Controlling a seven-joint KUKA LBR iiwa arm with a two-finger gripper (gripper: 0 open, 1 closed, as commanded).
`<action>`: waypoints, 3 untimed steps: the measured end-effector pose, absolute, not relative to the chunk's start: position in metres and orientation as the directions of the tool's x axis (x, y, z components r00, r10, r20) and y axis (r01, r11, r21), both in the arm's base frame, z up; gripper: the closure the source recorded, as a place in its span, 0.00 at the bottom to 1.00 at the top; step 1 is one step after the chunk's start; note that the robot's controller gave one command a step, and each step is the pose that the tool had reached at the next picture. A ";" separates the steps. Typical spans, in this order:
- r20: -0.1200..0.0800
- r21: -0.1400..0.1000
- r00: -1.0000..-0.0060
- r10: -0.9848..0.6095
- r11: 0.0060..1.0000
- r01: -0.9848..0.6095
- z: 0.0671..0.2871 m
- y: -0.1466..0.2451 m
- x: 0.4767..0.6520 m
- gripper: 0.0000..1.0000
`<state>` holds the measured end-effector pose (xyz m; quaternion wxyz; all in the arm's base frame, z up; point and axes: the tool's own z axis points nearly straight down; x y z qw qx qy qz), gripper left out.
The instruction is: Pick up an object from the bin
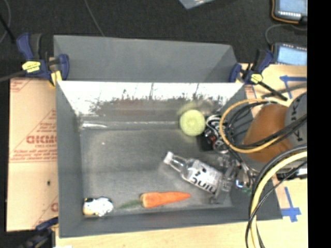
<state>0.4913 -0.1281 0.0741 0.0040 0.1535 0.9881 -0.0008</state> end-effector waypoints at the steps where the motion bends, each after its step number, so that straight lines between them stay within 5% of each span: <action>1: -0.006 0.000 -0.928 0.372 0.928 0.372 0.068 -0.128 0.475 1.00; 3: -0.002 0.000 -0.923 0.385 0.923 0.385 0.072 -0.128 0.474 1.00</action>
Offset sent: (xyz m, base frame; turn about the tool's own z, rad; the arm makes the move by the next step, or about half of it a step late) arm 0.0000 0.0000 0.0000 0.0000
